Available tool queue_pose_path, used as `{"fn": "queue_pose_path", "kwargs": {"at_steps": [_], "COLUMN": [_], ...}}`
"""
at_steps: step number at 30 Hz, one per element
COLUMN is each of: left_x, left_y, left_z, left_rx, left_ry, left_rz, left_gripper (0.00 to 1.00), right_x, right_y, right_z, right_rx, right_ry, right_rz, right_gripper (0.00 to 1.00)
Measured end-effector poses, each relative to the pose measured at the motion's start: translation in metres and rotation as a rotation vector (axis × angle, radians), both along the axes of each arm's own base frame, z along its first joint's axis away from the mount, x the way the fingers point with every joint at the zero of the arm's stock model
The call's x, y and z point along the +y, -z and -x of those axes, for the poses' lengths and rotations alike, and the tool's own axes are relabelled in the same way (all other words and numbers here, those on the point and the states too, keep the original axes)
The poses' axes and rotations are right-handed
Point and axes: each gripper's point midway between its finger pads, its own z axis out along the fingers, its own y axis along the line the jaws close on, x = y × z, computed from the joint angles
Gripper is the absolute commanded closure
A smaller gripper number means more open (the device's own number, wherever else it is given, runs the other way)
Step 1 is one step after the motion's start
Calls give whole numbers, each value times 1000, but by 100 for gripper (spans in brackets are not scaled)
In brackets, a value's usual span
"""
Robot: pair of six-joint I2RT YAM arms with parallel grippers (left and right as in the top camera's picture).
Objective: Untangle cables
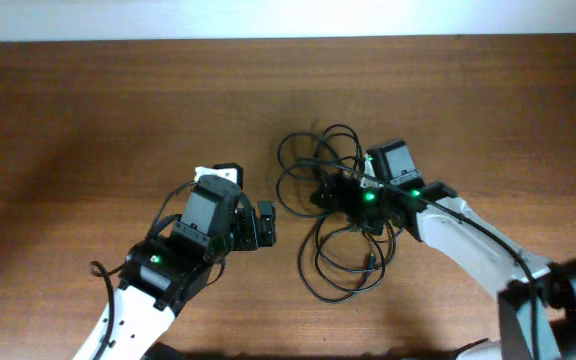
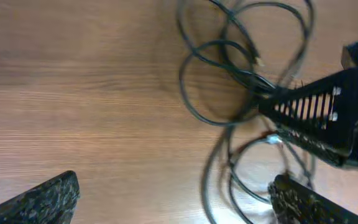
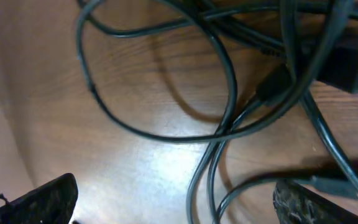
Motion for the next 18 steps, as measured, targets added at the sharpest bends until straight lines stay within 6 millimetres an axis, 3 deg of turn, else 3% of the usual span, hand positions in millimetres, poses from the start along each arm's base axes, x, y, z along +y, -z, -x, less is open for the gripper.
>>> {"fn": "queue_pose_path", "kwargs": {"at_steps": [3,6,12,13,18], "left_x": [12,17,22,22,22], "left_y": [1,2,2,2,2], "left_z": [-3,-3,-5,-5,-5], "left_rx": [-13,-14,-24,-25,-25], "left_ry": [-46,-62,-80,-81,-82], "left_rz": [-54,-76,-99,-100,-100], "left_gripper": [1,1,1,1,1], "right_x": [6,8,8,6,7], "right_y": [20,35,38,39,43], "right_z": [-1,-2,-16,-16,-13], "right_rx": [32,62,15,12,14], "right_ry": [4,18,46,43,47], "right_rz": [12,19,23,36,57], "right_gripper": [8,21,75,93,96]}}
